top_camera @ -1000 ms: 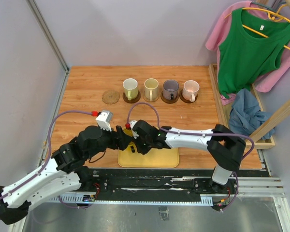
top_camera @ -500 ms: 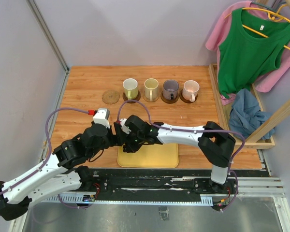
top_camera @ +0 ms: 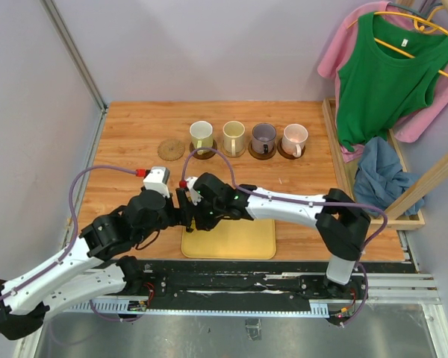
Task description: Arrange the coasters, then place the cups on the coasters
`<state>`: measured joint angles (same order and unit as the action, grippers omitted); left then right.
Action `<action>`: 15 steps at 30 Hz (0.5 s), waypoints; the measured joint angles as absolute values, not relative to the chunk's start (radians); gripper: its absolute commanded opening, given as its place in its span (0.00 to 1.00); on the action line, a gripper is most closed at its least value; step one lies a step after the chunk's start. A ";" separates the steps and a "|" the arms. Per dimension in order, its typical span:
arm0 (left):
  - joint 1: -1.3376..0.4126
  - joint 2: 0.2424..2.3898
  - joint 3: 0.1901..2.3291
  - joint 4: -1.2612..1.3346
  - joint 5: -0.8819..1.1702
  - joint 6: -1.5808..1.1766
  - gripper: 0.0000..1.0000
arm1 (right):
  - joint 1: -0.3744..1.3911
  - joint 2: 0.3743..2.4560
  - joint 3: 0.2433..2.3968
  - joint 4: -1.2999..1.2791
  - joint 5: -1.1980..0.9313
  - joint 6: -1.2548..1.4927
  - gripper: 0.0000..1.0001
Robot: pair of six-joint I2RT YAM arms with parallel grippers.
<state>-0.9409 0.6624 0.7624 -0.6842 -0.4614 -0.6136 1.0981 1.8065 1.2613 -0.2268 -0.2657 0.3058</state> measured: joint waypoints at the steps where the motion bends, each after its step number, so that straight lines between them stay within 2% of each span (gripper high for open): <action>1: -0.941 0.665 0.772 -0.679 -0.457 -0.614 0.80 | 1.095 1.793 1.260 -0.238 -0.253 0.305 0.14; 4: -0.946 0.677 0.799 -0.648 -0.439 -0.616 0.80 | 1.086 1.717 1.236 -0.274 -0.184 0.306 0.30; 6: -0.950 0.702 0.817 -0.612 -0.418 -0.621 0.80 | 1.071 1.662 1.210 -0.294 -0.131 0.308 0.48; 10: -0.950 0.781 0.835 -0.631 -0.417 -0.617 0.80 | 1.015 1.531 1.138 -0.357 -0.005 0.321 0.76; 15: -0.950 0.902 0.835 -0.710 -0.435 -0.624 0.80 | 0.933 1.349 1.085 -0.435 0.215 0.347 0.84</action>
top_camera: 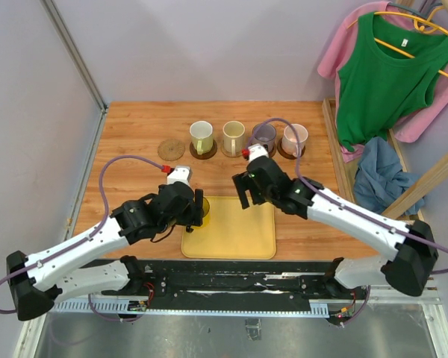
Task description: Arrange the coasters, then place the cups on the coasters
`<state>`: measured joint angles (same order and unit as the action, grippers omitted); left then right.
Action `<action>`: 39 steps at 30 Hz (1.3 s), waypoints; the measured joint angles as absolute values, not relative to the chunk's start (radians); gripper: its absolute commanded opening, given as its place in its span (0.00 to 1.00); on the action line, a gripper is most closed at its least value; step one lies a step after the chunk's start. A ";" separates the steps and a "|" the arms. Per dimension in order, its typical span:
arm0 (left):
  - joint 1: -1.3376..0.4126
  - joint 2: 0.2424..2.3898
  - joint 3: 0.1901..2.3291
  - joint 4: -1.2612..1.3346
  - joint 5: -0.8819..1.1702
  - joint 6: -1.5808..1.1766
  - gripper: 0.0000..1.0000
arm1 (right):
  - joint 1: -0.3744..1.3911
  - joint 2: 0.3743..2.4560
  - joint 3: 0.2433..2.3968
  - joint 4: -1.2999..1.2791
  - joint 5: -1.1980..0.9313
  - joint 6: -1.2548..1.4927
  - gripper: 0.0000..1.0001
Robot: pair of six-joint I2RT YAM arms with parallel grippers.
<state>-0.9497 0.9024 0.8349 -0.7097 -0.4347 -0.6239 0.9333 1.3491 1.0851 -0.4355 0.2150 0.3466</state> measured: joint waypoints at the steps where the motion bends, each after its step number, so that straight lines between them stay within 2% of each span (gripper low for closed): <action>1: -0.950 0.923 0.835 -0.723 -0.437 -0.628 0.80 | 0.913 1.317 1.073 -0.443 0.253 0.353 0.85; 9: -0.950 1.003 0.841 -0.780 -0.443 -0.672 0.79 | 0.735 1.118 0.937 -0.474 0.409 0.370 0.87; 13: -0.950 1.054 0.840 -0.802 -0.439 -0.708 0.70 | 0.702 1.072 0.888 -0.458 0.415 0.366 0.87; 39: -0.950 1.154 0.634 -0.595 -0.409 -0.753 0.57 | 0.701 1.152 0.874 -0.385 0.358 0.360 0.87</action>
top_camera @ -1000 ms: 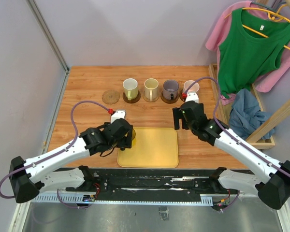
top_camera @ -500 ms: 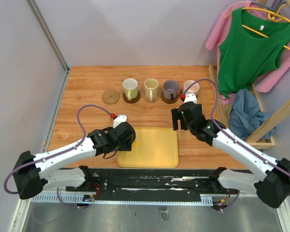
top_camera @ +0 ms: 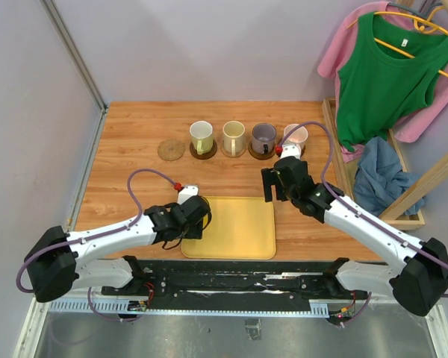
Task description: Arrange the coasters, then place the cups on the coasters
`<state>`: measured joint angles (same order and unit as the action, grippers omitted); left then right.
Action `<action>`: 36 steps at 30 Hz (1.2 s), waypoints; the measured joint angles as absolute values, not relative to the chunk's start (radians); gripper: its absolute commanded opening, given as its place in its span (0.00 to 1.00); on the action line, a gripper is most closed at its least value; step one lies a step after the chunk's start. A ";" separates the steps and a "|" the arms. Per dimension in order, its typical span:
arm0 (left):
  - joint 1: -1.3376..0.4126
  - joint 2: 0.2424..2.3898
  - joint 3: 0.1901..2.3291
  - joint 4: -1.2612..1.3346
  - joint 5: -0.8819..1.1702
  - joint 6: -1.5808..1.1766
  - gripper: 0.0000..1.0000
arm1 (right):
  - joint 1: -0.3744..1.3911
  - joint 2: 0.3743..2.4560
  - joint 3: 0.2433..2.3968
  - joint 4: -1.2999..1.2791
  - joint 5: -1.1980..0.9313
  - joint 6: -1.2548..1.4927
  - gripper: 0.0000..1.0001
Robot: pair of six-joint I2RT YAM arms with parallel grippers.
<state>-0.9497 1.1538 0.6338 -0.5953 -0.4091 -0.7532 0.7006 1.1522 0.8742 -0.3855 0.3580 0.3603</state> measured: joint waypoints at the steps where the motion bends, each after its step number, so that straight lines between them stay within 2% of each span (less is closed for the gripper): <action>1: -0.950 1.155 0.632 -0.591 -0.409 -0.753 0.56 | 0.701 1.157 0.874 -0.385 0.355 0.361 0.87; 13: -0.950 1.190 0.630 -0.536 -0.413 -0.740 0.46 | 0.696 1.177 0.874 -0.385 0.317 0.369 0.87; 25: -0.950 1.246 0.630 -0.517 -0.414 -0.738 0.43 | 0.696 1.177 0.874 -0.374 0.301 0.374 0.87; 30: -0.950 1.251 0.630 -0.516 -0.417 -0.738 0.36 | 0.696 1.178 0.872 -0.367 0.294 0.379 0.87; 36: -0.950 1.256 0.630 -0.516 -0.426 -0.742 0.20 | 0.696 1.191 0.870 -0.364 0.282 0.385 0.87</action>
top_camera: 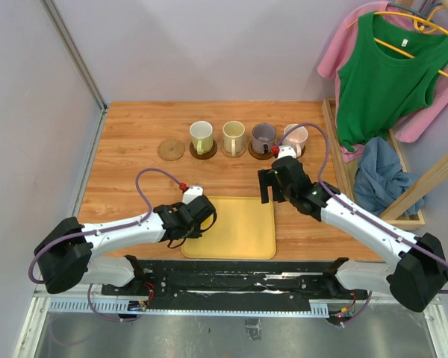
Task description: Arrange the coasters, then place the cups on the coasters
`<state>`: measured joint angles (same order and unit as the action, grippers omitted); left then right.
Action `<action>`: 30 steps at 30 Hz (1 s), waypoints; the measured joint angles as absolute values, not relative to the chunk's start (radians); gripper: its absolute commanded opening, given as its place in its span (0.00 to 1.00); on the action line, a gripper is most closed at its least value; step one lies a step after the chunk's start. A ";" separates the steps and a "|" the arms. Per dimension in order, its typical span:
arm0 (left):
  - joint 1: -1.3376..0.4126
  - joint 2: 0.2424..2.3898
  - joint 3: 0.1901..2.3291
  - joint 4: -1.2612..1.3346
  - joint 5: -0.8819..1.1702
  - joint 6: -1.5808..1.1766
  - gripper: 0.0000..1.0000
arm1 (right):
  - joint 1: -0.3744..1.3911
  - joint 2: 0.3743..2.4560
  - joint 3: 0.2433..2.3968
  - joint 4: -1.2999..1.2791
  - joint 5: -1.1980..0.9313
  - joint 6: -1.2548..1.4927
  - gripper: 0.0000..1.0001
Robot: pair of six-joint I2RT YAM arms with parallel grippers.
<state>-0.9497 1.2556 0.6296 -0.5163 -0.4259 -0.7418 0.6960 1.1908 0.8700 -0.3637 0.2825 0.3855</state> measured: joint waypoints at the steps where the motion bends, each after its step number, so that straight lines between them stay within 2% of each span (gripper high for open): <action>1: -0.950 1.258 0.630 -0.516 -0.427 -0.741 0.17 | 0.696 1.193 0.869 -0.363 0.280 0.386 0.87; 3: -0.950 1.261 0.630 -0.510 -0.429 -0.741 0.11 | 0.696 1.194 0.866 -0.363 0.278 0.387 0.87; 8: -0.950 1.267 0.630 -0.501 -0.437 -0.742 0.07 | 0.696 1.200 0.859 -0.363 0.271 0.390 0.87; 10: -0.950 1.268 0.630 -0.499 -0.438 -0.741 0.01 | 0.696 1.205 0.859 -0.363 0.268 0.390 0.87; 18: -0.949 1.259 0.630 -0.497 -0.433 -0.722 0.01 | 0.696 1.216 0.859 -0.363 0.260 0.393 0.87; 30: -0.950 1.135 0.661 -0.525 -0.463 -0.699 0.00 | 0.696 1.209 0.818 -0.356 0.264 0.402 0.86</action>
<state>-0.9497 1.1355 0.6609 -0.5251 -0.4625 -0.6994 0.6956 1.2095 0.8181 -0.3557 0.2638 0.4019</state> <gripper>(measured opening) 0.220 0.864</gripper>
